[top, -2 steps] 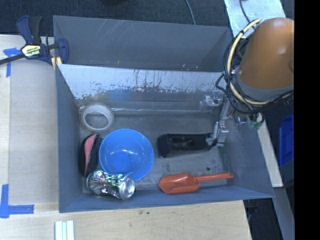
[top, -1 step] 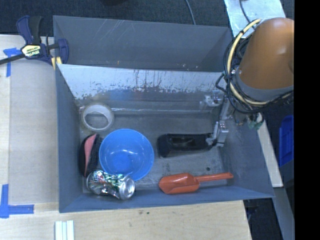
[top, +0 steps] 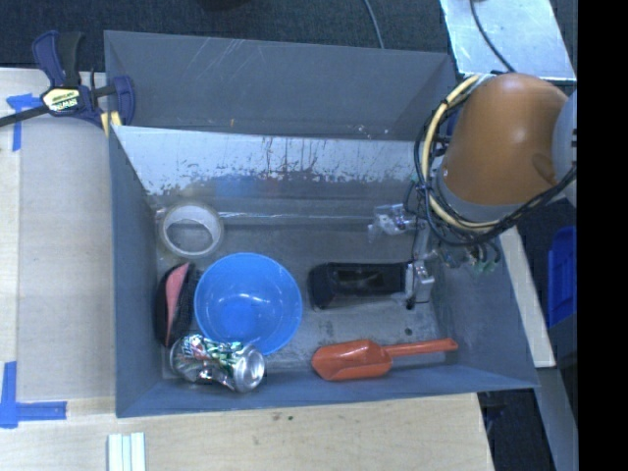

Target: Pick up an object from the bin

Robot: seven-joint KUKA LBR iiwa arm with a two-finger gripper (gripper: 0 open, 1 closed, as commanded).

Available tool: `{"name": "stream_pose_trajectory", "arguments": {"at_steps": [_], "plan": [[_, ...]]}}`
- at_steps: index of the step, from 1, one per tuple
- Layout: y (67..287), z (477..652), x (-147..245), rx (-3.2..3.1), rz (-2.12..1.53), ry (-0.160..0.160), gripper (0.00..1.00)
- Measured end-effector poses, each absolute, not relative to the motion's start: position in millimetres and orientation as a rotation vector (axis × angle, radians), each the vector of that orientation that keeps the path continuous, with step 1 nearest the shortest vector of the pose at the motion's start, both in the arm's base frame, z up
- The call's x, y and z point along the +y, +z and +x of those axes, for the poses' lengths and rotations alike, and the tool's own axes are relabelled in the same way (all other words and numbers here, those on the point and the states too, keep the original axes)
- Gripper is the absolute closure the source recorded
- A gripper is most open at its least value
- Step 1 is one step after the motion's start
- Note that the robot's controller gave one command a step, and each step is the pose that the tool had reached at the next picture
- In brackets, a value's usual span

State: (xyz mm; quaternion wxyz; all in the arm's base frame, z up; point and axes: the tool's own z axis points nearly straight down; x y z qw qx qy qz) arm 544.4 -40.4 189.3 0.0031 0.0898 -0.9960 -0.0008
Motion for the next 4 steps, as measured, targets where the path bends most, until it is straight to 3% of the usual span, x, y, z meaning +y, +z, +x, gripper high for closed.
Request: {"name": "stream_pose_trajectory", "arguments": {"at_steps": [1, 2, 3, 4], "plan": [[172, 549.6, -32, -3.134, -0.117, -0.001, 0.00], [117, 564.0, -16, -3.130, 0.105, -0.003, 0.00], [69, 551.4, -34, -3.138, 0.073, 0.000, 1.00], [69, 551.5, -34, -3.138, 0.074, 0.000, 1.00]]}}
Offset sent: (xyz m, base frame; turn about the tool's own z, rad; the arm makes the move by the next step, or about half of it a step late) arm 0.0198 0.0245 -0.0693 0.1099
